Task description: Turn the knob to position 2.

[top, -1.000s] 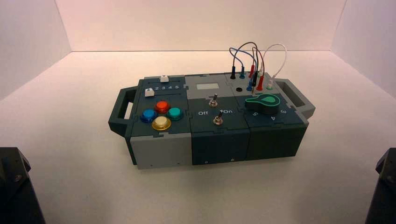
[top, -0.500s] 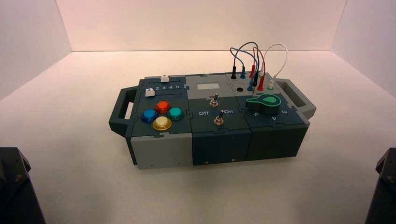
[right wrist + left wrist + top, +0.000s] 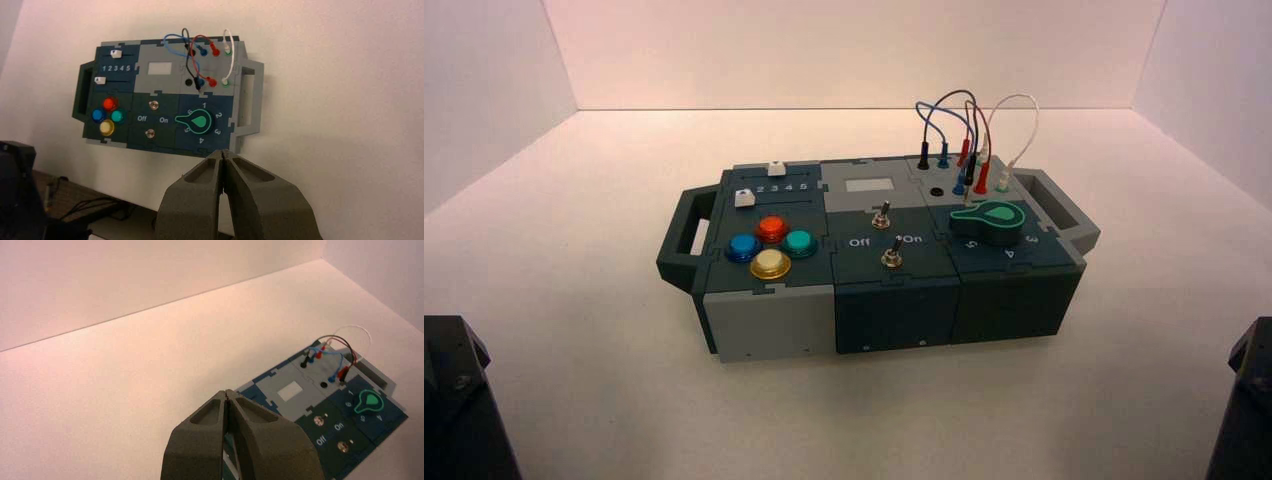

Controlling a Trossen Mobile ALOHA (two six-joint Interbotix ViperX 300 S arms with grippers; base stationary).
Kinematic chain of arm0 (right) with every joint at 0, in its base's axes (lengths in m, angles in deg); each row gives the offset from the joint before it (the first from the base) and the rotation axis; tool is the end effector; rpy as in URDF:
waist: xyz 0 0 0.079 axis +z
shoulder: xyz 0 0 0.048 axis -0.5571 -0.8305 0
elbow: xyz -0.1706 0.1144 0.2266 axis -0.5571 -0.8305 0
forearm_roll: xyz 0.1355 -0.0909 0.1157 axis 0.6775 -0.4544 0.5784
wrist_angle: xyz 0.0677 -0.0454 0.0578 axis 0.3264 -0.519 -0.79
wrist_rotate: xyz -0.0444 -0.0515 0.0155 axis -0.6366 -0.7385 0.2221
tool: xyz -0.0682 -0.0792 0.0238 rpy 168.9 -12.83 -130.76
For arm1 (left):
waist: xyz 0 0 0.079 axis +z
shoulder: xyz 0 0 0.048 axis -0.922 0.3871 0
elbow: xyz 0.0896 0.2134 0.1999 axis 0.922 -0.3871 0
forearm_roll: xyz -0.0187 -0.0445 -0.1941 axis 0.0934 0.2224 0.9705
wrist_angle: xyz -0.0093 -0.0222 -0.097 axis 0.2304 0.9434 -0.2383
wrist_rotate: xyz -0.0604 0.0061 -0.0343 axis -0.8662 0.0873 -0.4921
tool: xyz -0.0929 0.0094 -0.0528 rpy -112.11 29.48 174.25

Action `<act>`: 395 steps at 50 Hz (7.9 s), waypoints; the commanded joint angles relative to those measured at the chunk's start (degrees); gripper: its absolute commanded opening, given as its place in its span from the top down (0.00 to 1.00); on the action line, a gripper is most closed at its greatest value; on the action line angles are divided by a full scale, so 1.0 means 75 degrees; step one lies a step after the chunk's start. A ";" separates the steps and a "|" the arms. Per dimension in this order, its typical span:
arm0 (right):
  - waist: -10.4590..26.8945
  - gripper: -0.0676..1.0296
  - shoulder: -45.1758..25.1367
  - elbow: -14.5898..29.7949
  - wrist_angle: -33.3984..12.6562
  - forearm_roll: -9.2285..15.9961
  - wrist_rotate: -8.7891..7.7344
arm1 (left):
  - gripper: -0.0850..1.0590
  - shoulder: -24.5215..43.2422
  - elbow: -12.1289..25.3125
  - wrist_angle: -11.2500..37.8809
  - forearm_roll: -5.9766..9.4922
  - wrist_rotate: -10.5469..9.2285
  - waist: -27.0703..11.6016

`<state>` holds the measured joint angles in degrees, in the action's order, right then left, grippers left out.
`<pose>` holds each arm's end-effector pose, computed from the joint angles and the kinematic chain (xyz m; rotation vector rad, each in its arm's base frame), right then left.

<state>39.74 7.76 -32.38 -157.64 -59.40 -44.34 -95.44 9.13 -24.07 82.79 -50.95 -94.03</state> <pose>0.1455 0.0613 0.2347 0.1524 1.0278 0.2950 0.2023 -0.1051 0.2460 0.1248 0.5623 -0.4682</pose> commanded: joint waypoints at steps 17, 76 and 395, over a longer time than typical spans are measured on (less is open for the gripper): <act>-0.0012 0.96 0.0094 -0.0141 -0.0012 0.0129 -0.0070 | 0.95 0.1113 0.0410 0.0340 0.0211 -0.0023 -0.1195; 0.0047 0.96 0.0105 -0.0492 -0.0023 0.0082 -0.0668 | 0.95 0.5508 0.2367 0.1523 0.1348 -0.0223 -0.3949; 0.0328 0.96 0.0340 -0.0633 0.0480 -0.0141 -0.0680 | 0.95 1.1109 0.7547 0.2883 0.0352 0.0445 -0.4348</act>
<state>41.85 11.10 -38.26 -154.39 -60.54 -49.18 -10.98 64.33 -2.98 85.34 -48.05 -125.67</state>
